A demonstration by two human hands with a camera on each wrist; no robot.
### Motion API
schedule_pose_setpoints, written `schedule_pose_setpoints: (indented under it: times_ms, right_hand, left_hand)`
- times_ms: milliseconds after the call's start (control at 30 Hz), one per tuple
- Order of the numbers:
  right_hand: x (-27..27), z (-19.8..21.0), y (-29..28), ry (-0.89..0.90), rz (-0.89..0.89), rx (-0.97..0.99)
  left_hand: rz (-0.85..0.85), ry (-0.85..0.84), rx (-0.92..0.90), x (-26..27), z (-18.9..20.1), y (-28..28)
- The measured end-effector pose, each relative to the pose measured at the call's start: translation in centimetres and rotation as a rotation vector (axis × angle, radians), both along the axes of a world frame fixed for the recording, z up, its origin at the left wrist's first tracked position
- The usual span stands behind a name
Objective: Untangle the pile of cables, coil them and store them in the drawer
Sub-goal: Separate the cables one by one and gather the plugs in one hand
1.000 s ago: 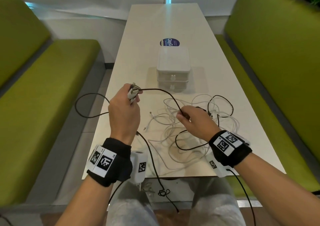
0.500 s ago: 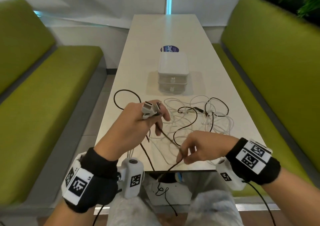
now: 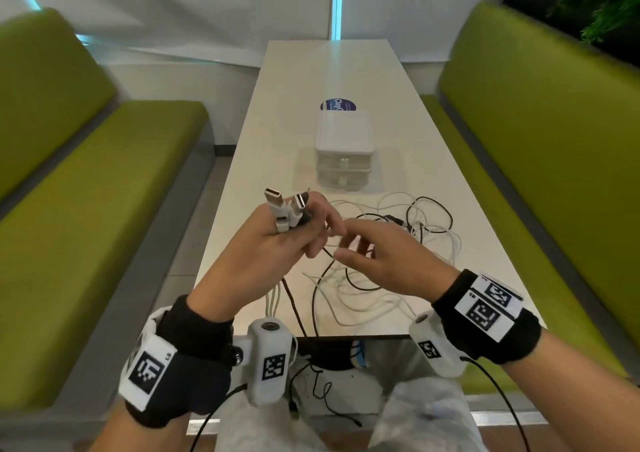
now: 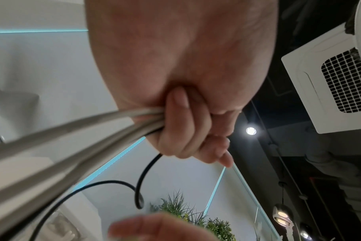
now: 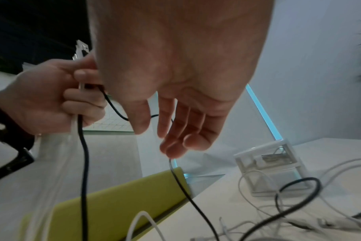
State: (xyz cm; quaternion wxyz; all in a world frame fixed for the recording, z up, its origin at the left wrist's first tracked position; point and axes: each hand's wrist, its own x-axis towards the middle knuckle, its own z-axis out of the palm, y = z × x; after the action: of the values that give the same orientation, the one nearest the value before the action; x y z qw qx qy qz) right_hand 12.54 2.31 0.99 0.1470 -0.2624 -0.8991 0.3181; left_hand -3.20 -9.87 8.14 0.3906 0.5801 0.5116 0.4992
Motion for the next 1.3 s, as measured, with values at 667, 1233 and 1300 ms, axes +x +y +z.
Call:
schedule_pose_setpoints:
  times_ms: [667, 1233, 1300]
  right_hand:
    - [-4.0, -0.6, -4.4, -0.110, 0.299, -0.031]
    - [-3.3, -3.1, -4.5, 0.157, 0.104, -0.490]
    - [-3.4, -3.5, -3.8, 0.097, 0.074, -0.558]
  left_hand:
    - [0.557, 0.406, 0.197, -1.6, -3.4, 0.9]
    - [0.435, 0.010, -0.021, -2.8, -6.0, 2.1]
    - [0.423, 0.009, -0.032, -2.4, -6.0, 2.4]
